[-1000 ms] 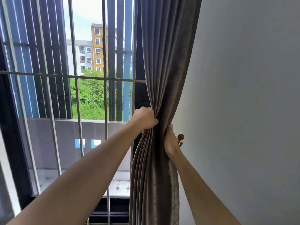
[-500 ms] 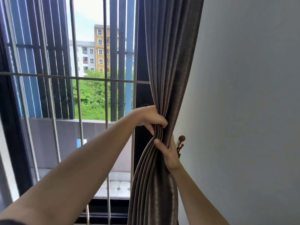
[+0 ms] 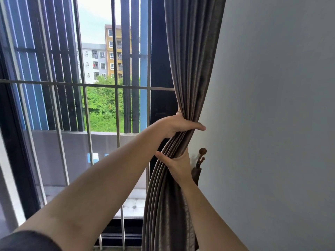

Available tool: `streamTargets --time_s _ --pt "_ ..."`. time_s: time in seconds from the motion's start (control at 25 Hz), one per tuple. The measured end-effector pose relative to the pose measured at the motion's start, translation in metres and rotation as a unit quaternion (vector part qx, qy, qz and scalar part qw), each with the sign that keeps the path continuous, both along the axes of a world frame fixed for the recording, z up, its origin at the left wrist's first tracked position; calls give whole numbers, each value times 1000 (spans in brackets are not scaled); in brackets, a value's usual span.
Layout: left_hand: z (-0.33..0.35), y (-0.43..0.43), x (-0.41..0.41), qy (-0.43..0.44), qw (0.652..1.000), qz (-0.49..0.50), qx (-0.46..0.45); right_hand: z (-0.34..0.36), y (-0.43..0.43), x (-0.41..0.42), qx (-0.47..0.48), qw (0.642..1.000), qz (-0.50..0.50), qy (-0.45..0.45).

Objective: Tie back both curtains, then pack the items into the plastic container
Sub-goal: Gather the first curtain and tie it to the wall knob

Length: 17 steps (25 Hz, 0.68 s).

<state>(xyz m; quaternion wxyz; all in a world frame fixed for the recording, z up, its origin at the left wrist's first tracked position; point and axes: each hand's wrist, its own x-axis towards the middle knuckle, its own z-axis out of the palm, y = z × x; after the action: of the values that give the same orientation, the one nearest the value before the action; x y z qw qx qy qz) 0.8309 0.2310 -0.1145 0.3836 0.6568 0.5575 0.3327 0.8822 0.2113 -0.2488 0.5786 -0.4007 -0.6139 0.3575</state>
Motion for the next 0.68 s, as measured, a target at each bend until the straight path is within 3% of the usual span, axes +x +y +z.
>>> streamTargets --time_s 0.32,0.48,0.68 --pt "4 7 1 10 999 9 -41 -4 5 -10 -44 999 -28 -13" --pt "-1 -1 -1 -7 1000 10 2 -3 1 6 -27 998 -15 -48" --pt "-28 -19 3 -179 972 -142 56 -4 8 66 -14 997 -41 -67"
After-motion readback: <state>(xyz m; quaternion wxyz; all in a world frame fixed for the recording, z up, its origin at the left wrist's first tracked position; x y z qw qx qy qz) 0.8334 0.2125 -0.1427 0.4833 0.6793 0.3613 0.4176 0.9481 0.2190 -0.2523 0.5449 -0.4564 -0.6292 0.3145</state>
